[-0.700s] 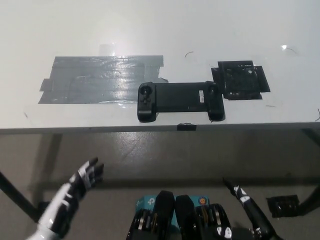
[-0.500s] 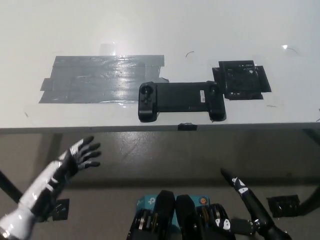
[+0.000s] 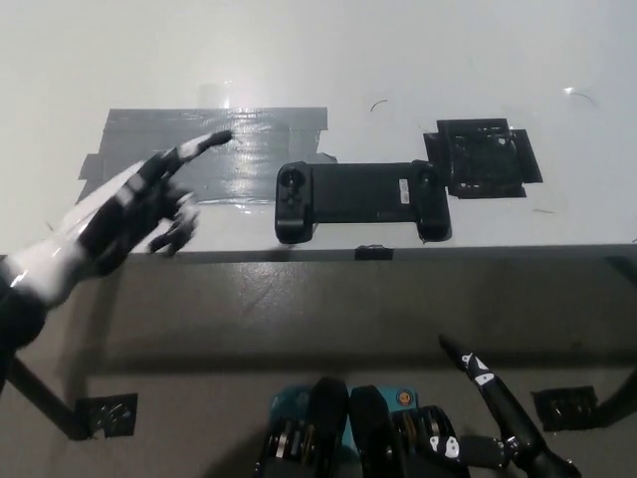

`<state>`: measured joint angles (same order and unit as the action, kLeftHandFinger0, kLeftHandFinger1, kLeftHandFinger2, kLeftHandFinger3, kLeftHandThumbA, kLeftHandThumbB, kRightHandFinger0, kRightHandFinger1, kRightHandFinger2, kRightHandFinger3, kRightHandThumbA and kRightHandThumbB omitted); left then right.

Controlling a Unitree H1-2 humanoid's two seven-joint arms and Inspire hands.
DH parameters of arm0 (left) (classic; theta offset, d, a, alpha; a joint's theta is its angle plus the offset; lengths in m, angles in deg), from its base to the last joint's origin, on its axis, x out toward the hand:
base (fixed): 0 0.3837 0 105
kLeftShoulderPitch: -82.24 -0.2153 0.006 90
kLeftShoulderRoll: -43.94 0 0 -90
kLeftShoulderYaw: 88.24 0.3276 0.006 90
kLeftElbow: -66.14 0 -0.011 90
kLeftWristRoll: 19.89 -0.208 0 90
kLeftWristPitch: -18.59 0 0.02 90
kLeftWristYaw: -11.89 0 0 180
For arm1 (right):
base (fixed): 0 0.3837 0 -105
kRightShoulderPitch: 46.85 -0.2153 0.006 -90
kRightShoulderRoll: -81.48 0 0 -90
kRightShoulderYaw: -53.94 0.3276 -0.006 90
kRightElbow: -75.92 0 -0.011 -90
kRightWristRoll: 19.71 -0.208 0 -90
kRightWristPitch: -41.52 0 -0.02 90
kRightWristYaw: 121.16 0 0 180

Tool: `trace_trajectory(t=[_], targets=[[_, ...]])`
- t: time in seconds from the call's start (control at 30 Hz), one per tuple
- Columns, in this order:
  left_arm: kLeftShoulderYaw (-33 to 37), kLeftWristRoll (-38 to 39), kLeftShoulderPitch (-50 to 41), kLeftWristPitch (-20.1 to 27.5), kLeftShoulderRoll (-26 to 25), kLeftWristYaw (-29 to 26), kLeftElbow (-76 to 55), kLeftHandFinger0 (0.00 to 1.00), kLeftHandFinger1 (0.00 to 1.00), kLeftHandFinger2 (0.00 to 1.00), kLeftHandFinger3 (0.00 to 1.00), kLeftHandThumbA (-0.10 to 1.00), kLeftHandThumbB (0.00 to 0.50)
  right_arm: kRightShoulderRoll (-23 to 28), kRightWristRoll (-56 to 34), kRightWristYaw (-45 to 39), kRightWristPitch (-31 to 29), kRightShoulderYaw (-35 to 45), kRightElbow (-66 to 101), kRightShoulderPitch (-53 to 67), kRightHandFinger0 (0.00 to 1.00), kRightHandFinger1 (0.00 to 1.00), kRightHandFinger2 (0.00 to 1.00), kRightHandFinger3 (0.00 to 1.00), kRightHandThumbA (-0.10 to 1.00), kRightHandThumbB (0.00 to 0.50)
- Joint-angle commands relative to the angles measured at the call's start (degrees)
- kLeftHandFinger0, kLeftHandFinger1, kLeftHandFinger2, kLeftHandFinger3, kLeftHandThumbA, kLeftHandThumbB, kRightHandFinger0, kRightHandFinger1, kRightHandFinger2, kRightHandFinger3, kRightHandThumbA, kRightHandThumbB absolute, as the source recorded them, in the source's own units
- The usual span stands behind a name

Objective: A controller is being placed at the center of the desk near the left hand and the robot uses its left hand's index finger to press a button at the left area of the controller

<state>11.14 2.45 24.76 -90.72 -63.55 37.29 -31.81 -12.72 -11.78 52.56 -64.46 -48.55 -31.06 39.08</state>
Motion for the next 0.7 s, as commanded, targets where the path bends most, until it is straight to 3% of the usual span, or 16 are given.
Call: trace_trajectory(t=[0.0, 0.13, 0.17, 0.37, 0.67], targets=[[7.4, 5.6, 11.2, -7.6, -3.5, 4.6, 10.0, 0.18, 0.18, 0.37, 1.0, 1.0, 0.374, 0.9, 0.6, -0.7, -0.7, 0.7, 1.5, -1.4, 1.0, 1.0, 1.0, 1.0, 1.0, 0.31], [12.4, 4.6, 16.8, -7.6, -2.6, 7.7, 18.4, 0.09, 0.03, 0.27, 1.0, 1.0, 0.379, 0.8, 0.7, -0.8, 0.1, 0.8, 2.3, -1.4, 1.0, 1.0, 1.0, 1.0, 1.0, 0.307], [13.6, 3.3, 17.6, -7.6, -2.4, 8.2, 19.8, 0.02, 0.0, 0.26, 1.0, 1.0, 0.375, 0.9, 0.7, -0.9, 0.1, 0.8, 2.6, -1.2, 1.0, 1.0, 1.0, 1.0, 1.0, 0.306], [18.1, -0.4, 20.7, -7.6, -2.0, 10.7, 24.3, 0.0, 0.07, 0.33, 1.0, 1.0, 0.415, 1.2, 0.7, -1.2, 0.2, 0.8, 2.9, -1.5, 1.0, 1.0, 1.0, 1.0, 1.0, 0.312], [19.7, 0.4, 22.2, -7.6, -1.7, 15.6, 28.7, 0.0, 0.05, 0.27, 1.0, 1.0, 0.437, 1.4, 0.4, -1.5, 0.2, 1.0, 3.0, -2.1, 1.0, 1.0, 1.0, 1.0, 1.0, 0.299]])
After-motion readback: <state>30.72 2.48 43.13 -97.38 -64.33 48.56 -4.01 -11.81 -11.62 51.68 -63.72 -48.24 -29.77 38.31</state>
